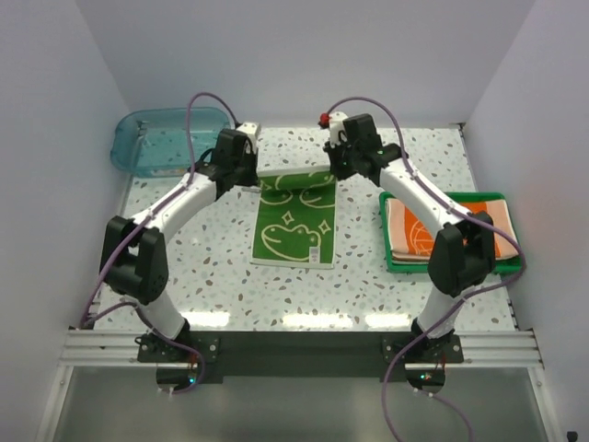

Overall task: Fold and stack the towels
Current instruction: Fold the towel

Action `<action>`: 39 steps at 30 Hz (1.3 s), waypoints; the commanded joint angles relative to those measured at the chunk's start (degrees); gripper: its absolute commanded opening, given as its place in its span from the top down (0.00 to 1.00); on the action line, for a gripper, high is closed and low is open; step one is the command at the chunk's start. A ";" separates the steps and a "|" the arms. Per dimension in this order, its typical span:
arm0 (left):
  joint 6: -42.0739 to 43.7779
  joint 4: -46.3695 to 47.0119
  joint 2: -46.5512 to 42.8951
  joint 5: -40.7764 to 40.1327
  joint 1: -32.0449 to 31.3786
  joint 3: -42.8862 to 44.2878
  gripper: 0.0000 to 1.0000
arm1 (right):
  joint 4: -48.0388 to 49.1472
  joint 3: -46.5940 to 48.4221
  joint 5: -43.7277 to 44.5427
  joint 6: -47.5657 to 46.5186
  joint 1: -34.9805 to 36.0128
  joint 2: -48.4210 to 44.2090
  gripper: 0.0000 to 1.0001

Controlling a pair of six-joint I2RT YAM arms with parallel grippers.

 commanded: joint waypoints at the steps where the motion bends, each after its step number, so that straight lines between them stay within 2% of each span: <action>1: -5.34 -2.13 -7.99 4.12 0.73 -9.69 1.00 | -7.44 -5.32 -1.58 4.46 -0.80 -7.58 1.00; 4: -5.52 -2.13 -13.53 4.40 0.65 -17.44 1.00 | -10.52 -11.55 -5.26 7.54 -0.63 -11.10 1.00; 6: -5.26 -2.40 -16.26 7.38 0.65 -20.01 1.00 | -11.23 -16.30 -8.34 10.18 -0.45 -13.03 1.00; 9: -5.17 -3.53 -17.24 12.04 0.47 -23.44 1.00 | -11.15 -20.71 -10.80 13.96 0.16 -14.18 1.00; 16: -6.84 -2.22 -16.19 12.67 -0.32 -30.03 1.00 | -5.70 -31.44 -11.60 19.50 2.19 -14.10 1.00; 22: -7.19 -3.01 -13.02 9.42 -0.32 -29.52 1.00 | -2.89 -32.59 -11.78 20.56 2.19 -11.20 1.00; 29: -7.19 -3.45 -12.49 9.68 -0.41 -29.25 0.99 | -2.44 -33.03 -12.47 20.30 2.36 -8.65 1.00; 34: -7.28 -3.63 -13.01 11.52 -0.76 -29.78 0.90 | -2.44 -33.73 -13.97 19.86 2.89 -7.86 0.98; 37: -7.63 -4.33 -13.72 12.40 -1.02 -30.21 0.78 | -2.88 -34.00 -15.20 19.24 3.85 -8.47 0.86; 38: -7.81 -4.50 -14.50 12.75 -1.02 -30.30 0.75 | -3.23 -34.08 -15.47 18.90 4.81 -8.65 0.79; 39: -8.33 -4.68 -15.12 13.01 -1.11 -30.83 0.68 | -3.58 -34.09 -15.73 18.72 5.34 -9.00 0.77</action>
